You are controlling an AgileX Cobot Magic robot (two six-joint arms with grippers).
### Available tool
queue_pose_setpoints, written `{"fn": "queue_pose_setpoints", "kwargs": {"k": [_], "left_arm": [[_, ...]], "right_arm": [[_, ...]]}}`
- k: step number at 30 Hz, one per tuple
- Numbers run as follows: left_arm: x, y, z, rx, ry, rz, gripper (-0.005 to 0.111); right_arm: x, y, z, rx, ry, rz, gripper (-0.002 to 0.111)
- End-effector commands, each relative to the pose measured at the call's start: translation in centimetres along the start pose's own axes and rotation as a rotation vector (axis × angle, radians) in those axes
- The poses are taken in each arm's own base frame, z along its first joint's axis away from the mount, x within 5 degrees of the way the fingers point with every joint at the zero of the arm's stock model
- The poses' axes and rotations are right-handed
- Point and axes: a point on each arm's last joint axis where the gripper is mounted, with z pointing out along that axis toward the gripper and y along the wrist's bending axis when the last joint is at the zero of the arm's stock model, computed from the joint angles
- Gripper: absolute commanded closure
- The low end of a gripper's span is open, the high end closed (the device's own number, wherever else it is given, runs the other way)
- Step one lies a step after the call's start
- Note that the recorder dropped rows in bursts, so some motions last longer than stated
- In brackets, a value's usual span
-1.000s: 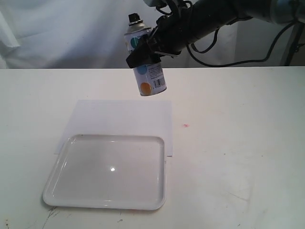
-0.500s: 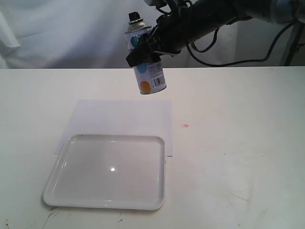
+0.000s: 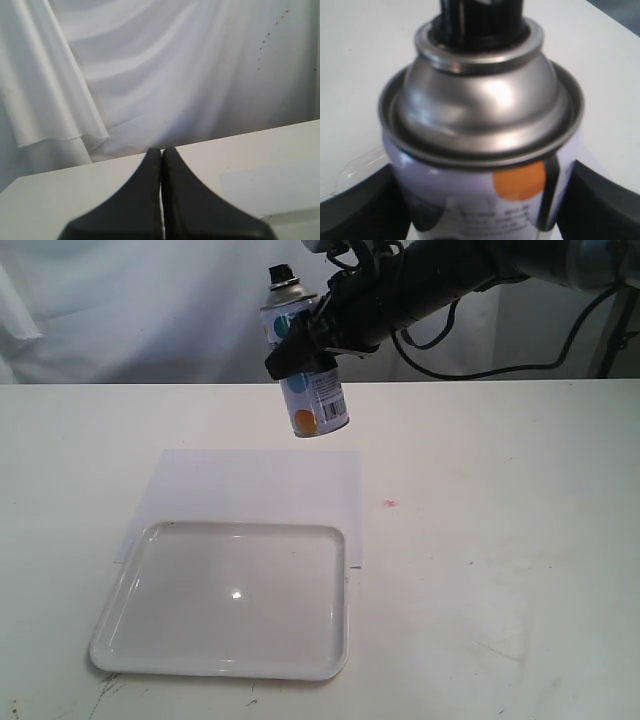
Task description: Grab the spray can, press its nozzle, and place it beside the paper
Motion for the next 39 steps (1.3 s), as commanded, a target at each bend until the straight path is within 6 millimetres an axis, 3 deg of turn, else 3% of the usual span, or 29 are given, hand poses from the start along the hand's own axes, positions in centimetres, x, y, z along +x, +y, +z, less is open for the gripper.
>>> {"fn": "queue_pose_setpoints", "kwargs": {"k": [1,14,20,23,27,31,39], "left_arm": [[0.0,0.1,0.0,-0.011,-0.012,-0.010,0.107],[0.0,0.1,0.0,-0.011,-0.012,-0.016,0.107],[0.4,-0.2,-0.1,0.020,0.029,-0.206,0.107],[1.0,-0.9,-0.1,0.087,0.103,-0.221,0.107],[1.9,-1.9,-0.4,0.187,0.216,-0.178,0.107],[1.9,-1.9,-0.4,0.189,0.218,-0.181,0.107],[1.9,-1.9,-0.4,0.189,0.219,-0.184,0.107]], "right_arm": [[-1.1,0.6,-0.9,0.000,-0.060,0.002,0.108],[-1.1,0.8,-0.9,-0.019,-0.057,0.002,0.108],[-1.1,1.0,-0.8,-0.043,-0.071,-0.034,0.108],[-0.8,1.4,-0.3,-0.109,-0.140,-0.043,0.108],[0.4,1.5,0.8,-0.158,-0.210,-0.096,0.108],[2.7,2.2,2.1,-0.255,-0.302,-0.156,0.108],[6.0,2.5,3.6,-0.275,-0.321,-0.210,0.108]]}}
